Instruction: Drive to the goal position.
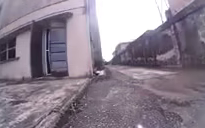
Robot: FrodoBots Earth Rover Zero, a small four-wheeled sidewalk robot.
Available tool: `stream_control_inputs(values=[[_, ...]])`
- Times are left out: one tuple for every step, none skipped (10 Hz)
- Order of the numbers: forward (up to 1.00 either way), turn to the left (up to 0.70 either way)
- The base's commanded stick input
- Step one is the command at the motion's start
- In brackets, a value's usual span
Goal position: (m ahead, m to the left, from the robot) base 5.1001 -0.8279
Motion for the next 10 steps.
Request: stream_control_inputs(values=[[0.7,-0.35],[0.7,-0.29],[0.7,-0.08],[0.7,0.0],[0.7,-0.35],[0.7,-0.35],[0.7,-0.35],[0.7,-0.35],[0.7,-0.35],[0.7,-0.35]])
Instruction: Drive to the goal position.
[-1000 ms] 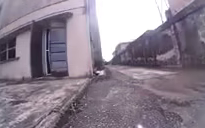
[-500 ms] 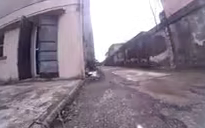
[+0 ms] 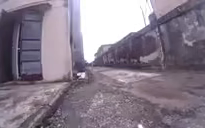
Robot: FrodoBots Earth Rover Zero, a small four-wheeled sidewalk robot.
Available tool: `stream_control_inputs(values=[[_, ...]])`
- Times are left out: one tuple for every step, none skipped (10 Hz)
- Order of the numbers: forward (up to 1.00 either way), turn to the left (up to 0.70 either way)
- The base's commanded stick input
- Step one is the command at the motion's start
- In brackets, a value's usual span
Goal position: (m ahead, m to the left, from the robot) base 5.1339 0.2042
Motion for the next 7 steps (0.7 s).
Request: stream_control_inputs(values=[[0.7,-0.35],[0.7,-0.35],[0.7,0.0],[0.7,-0.13],[0.7,-0.35],[0.7,-0.35],[0.7,-0.34]])
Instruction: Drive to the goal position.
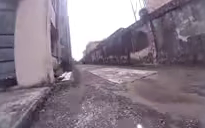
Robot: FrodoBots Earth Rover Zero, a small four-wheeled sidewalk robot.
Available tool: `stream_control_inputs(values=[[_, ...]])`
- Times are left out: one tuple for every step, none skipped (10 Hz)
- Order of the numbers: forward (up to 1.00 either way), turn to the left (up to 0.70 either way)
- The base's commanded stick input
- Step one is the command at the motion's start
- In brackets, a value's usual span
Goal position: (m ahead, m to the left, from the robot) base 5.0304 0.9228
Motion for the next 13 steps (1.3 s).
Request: stream_control_inputs(values=[[0.7,-0.06],[0.7,-0.33],[0.7,-0.35],[0.7,-0.3],[0.7,-0.22],[0.7,-0.05],[0.7,0.0],[0.7,0.0],[0.7,0.0],[0.7,0.0],[0.7,0.0],[0.7,0.0],[0.7,0.0]])
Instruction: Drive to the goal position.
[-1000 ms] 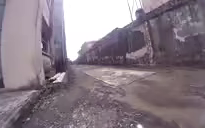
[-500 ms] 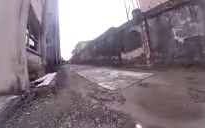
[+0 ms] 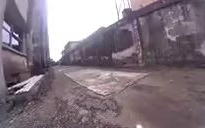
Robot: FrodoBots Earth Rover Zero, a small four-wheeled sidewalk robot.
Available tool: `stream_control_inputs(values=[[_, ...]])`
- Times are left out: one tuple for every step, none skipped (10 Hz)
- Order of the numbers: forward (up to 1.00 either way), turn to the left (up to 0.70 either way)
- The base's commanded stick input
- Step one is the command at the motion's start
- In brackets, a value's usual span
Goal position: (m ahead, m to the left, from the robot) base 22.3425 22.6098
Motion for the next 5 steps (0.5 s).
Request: stream_control_inputs(values=[[0.7,0.0],[0.7,0.0],[0.7,0.0],[0.7,0.0],[0.7,0.0]])
